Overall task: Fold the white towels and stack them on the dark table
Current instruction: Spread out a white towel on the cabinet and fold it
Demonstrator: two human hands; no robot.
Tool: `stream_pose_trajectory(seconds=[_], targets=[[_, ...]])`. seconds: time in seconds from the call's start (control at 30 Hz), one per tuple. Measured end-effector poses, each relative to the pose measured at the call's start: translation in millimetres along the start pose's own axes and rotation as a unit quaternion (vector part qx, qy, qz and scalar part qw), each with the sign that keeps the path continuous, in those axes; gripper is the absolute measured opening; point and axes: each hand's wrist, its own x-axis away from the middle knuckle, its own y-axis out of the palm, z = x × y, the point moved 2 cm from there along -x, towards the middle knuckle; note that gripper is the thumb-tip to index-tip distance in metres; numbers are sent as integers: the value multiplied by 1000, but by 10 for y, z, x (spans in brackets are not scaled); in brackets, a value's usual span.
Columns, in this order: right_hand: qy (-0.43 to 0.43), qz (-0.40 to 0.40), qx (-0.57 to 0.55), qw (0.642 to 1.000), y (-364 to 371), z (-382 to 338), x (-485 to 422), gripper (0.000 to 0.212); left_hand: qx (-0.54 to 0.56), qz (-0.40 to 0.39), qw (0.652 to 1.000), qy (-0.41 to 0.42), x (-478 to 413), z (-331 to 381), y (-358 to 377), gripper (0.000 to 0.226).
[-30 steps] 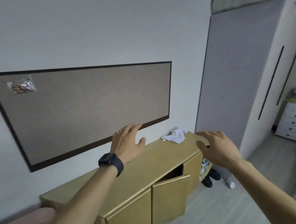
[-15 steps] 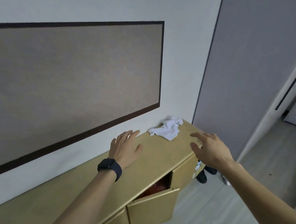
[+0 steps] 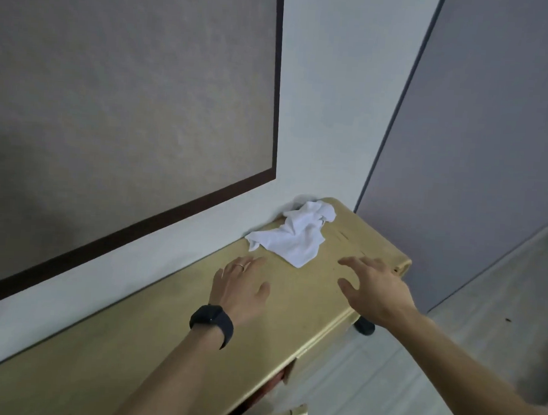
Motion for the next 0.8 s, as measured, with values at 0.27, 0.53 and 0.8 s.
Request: stream_pose_trajectory(seconds=[0.27,0.53,0.8], targets=[[-61,-67,46,995,933,465,-1416,45,3,-37,998,-53,-914,-149,976,51],[-166,-73,68,981,2100,868,-2421,47,14,-32,989,-140,-1373,-222,2006,52],[-270,92,-8,958,2281,862,-2686,15,68,-4,980,-189,-1369,-194,2204,56]])
